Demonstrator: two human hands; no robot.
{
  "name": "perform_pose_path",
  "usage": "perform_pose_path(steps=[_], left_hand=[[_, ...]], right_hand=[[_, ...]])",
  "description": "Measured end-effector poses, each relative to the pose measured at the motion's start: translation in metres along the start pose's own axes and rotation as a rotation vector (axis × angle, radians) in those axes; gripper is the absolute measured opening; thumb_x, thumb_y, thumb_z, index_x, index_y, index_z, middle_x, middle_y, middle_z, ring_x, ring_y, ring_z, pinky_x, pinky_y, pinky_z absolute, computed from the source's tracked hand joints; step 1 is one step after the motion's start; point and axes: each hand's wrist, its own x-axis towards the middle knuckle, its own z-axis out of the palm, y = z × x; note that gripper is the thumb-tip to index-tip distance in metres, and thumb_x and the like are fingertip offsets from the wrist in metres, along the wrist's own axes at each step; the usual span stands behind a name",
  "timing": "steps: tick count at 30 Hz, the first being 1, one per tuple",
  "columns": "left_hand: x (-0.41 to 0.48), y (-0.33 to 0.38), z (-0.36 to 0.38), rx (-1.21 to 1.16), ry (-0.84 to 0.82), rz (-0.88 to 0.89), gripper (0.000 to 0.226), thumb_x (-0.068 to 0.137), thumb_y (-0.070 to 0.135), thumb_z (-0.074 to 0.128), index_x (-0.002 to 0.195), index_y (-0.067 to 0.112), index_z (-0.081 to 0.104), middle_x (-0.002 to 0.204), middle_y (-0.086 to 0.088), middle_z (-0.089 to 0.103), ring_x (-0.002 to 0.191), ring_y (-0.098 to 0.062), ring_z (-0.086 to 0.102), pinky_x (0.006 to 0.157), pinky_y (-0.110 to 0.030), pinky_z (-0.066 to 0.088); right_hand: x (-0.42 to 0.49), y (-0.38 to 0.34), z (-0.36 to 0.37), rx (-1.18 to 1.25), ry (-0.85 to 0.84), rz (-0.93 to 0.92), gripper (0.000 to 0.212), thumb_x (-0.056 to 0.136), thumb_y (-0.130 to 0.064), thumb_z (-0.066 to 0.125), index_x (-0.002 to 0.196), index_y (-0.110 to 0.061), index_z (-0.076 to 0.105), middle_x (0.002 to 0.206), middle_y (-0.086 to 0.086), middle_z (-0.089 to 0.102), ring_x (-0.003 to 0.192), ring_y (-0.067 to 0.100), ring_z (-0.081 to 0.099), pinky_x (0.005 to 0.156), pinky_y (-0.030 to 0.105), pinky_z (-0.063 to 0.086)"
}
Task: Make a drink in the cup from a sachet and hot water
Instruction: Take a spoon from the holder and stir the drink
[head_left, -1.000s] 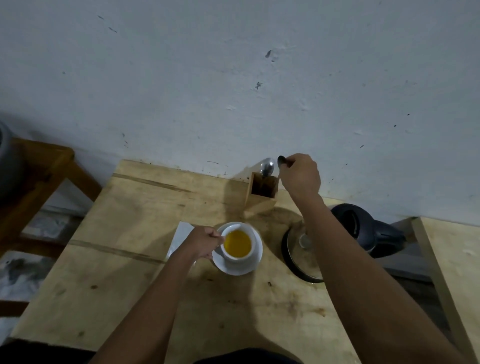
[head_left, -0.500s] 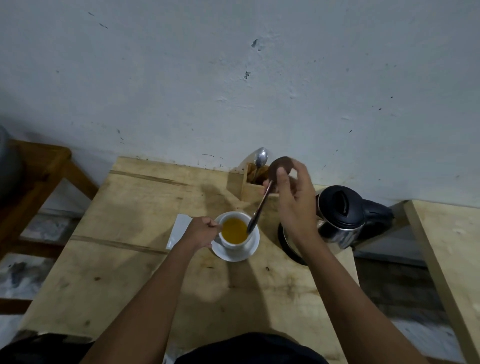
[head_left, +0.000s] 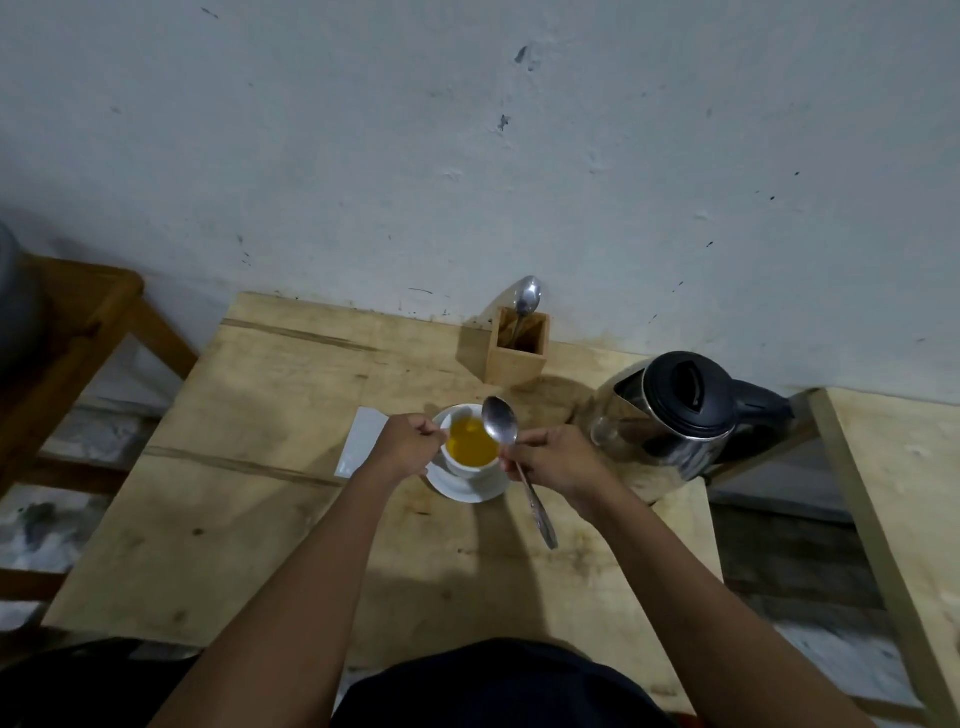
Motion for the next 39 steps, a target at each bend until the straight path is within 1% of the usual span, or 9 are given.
perform_pose_path(steps=[7,15,17,19,20,23,28,32,39], left_hand=[[0.001,0.000,0.000,0.027,0.005,0.009,0.015,0.088,0.022,0.066,0.087,0.007,0.065,0.082,-0.006,0.061,0.079,-0.018,0.058,0.056,-0.027,0.054],[0.003,-0.001,0.001,0.019,0.006,0.014,0.012,0.088,0.020,0.066,0.084,0.009,0.064,0.080,-0.003,0.060,0.082,-0.019,0.058,0.063,-0.032,0.058],[0.003,-0.001,0.001,0.022,0.009,0.016,0.013,0.088,0.021,0.066,0.084,0.008,0.065,0.082,-0.004,0.061,0.082,-0.019,0.058,0.068,-0.036,0.059],[0.003,-0.001,0.002,0.027,0.015,0.017,0.013,0.088,0.021,0.065,0.082,0.009,0.064,0.081,-0.003,0.061,0.080,-0.019,0.058,0.072,-0.039,0.060],[0.003,0.000,0.002,0.031,0.018,0.019,0.014,0.088,0.021,0.065,0.082,0.009,0.064,0.081,-0.003,0.060,0.079,-0.019,0.058,0.073,-0.040,0.060],[0.000,0.000,0.002,0.035,0.027,0.028,0.014,0.088,0.019,0.064,0.083,0.007,0.063,0.081,-0.006,0.060,0.078,-0.019,0.057,0.074,-0.041,0.059],[-0.002,-0.001,0.003,0.033,0.028,0.027,0.022,0.089,0.020,0.064,0.095,0.000,0.065,0.085,-0.009,0.061,0.078,-0.021,0.058,0.077,-0.043,0.059],[-0.003,-0.002,0.006,0.022,0.048,0.036,0.017,0.088,0.020,0.064,0.085,0.003,0.061,0.073,-0.005,0.056,0.069,-0.019,0.054,0.079,-0.046,0.058],[-0.003,-0.009,0.009,0.011,0.098,0.069,0.023,0.087,0.023,0.065,0.081,0.001,0.062,0.072,-0.008,0.056,0.075,-0.020,0.053,0.084,-0.048,0.055]], right_hand=[[-0.001,0.009,-0.007,-0.039,0.097,-0.113,0.022,0.102,-0.020,0.050,0.092,-0.017,0.068,0.066,0.000,0.048,0.051,0.012,0.038,0.040,0.017,0.032],[0.000,0.021,-0.018,-0.144,0.029,-0.271,0.024,0.100,-0.014,0.049,0.093,-0.012,0.072,0.059,-0.013,0.051,0.051,0.002,0.038,0.051,0.021,0.032],[-0.001,0.023,-0.020,-0.171,0.042,-0.330,0.024,0.102,-0.020,0.049,0.100,-0.023,0.073,0.056,-0.016,0.053,0.051,-0.001,0.041,0.054,0.020,0.036],[-0.001,0.026,-0.022,-0.232,0.062,-0.360,0.034,0.102,-0.027,0.049,0.081,-0.042,0.070,0.051,-0.015,0.045,0.051,0.002,0.036,0.054,0.026,0.034],[0.000,0.028,-0.023,-0.281,0.071,-0.359,0.034,0.101,-0.030,0.050,0.074,-0.037,0.068,0.052,-0.012,0.039,0.051,0.005,0.033,0.053,0.028,0.031],[0.005,0.033,-0.025,-0.409,0.052,-0.330,0.025,0.099,-0.032,0.050,0.093,-0.019,0.070,0.058,-0.010,0.043,0.050,0.004,0.036,0.053,0.026,0.032],[-0.002,0.032,-0.029,-0.532,0.030,-0.361,0.033,0.102,-0.028,0.046,0.132,-0.027,0.059,0.080,-0.017,0.066,0.072,-0.006,0.058,0.069,0.021,0.046],[-0.007,0.032,-0.032,-0.653,0.060,-0.322,0.038,0.100,-0.036,0.044,0.135,-0.028,0.056,0.112,-0.002,0.072,0.100,0.017,0.066,0.084,0.040,0.055],[-0.012,0.031,-0.033,-0.664,0.075,-0.342,0.022,0.101,-0.026,0.048,0.113,-0.020,0.066,0.074,-0.005,0.062,0.065,0.014,0.057,0.063,0.035,0.047]])
